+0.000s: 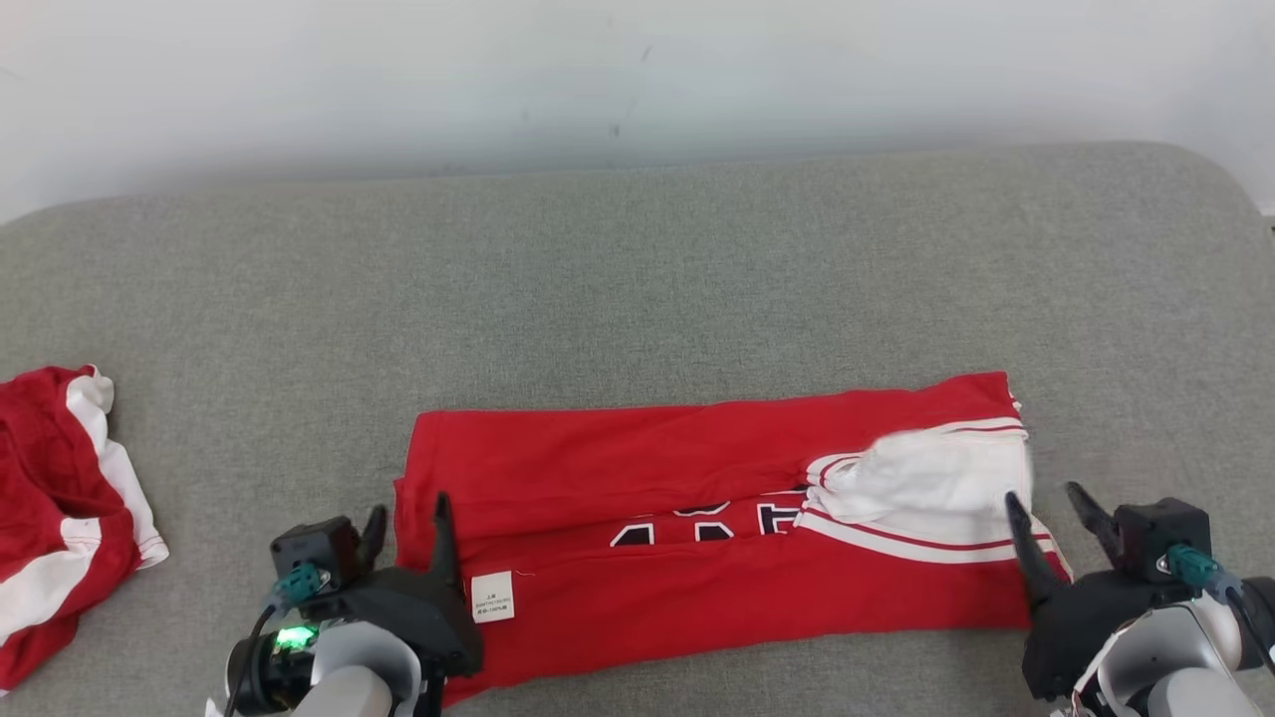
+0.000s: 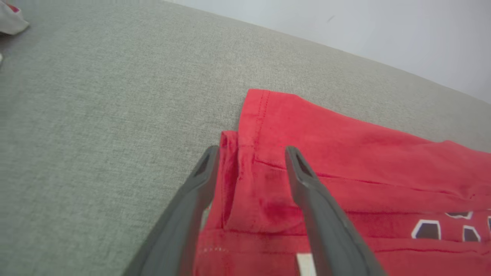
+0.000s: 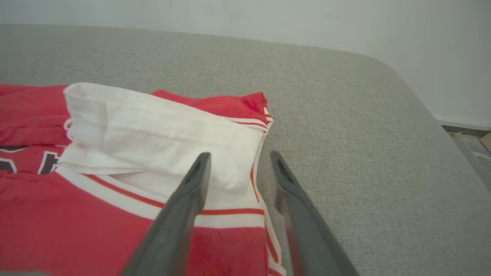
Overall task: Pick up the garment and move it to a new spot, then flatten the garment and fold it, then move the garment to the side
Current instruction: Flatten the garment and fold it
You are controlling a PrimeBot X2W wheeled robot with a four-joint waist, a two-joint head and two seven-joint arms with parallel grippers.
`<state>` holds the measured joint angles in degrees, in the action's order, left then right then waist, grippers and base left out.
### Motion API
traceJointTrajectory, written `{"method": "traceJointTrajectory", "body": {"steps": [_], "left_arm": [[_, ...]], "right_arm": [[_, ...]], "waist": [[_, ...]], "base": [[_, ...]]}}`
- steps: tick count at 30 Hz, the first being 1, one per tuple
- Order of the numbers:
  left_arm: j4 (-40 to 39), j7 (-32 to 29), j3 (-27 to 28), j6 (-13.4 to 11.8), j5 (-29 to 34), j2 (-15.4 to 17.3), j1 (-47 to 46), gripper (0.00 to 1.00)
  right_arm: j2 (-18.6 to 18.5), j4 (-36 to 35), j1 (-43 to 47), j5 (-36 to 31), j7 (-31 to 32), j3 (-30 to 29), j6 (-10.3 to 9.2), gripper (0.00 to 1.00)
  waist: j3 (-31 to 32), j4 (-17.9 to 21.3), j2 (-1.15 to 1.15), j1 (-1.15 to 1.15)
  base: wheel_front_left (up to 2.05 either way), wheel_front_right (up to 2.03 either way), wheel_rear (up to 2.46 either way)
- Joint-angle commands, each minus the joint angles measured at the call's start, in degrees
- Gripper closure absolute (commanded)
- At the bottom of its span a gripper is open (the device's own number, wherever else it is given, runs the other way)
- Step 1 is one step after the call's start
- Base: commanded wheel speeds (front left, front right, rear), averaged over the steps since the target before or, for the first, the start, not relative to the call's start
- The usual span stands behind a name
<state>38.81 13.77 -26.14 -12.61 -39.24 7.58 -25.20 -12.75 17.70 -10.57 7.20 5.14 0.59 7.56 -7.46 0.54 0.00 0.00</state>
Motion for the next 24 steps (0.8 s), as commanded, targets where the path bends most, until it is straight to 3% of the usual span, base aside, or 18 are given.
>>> {"method": "traceJointTrajectory", "body": {"steps": [1, 5, 11, 17, 24], "left_arm": [[-0.46, 0.6, 0.33, -0.3, 0.36, 0.47, 1.24, 0.0], [-2.72, 1.33, 1.7, 0.17, 1.35, 1.41, 3.48, 0.0], [-16.69, 1.35, 9.16, 3.59, 8.75, 2.54, 11.25, 0.0], [-25.39, 1.37, 15.42, 8.73, 15.57, 1.28, 17.99, 0.0], [-30.23, 1.37, 21.87, 14.06, 22.08, -0.88, 22.49, 0.0]], "right_arm": [[-0.27, -0.64, 1.11, -0.58, 0.23, 0.04, -0.15, 0.0], [-1.02, -1.83, 3.26, -1.01, 0.83, 0.13, -0.15, 0.0], [-0.54, -4.46, 6.05, 1.3, 3.81, -3.15, -0.15, 0.0], [0.03, -5.35, 4.86, 5.7, 12.34, -4.68, -0.15, 0.0], [0.56, -3.21, -0.76, 9.55, 20.7, -7.32, -0.15, 0.0]], "waist": [[0.49, 0.0, 0.0, 0.0], [1.75, 0.06, 0.0, 0.0], [4.51, -0.18, 0.0, 0.0], [5.63, -0.59, 0.0, 0.0], [4.13, -1.47, 0.0, 0.0]], "base": [[0.0, 0.0, 0.0], [0.0, 0.0, 0.0], [0.0, 0.0, 0.0], [0.0, 0.0, 0.0], [0.0, 0.0, 0.0]]}}
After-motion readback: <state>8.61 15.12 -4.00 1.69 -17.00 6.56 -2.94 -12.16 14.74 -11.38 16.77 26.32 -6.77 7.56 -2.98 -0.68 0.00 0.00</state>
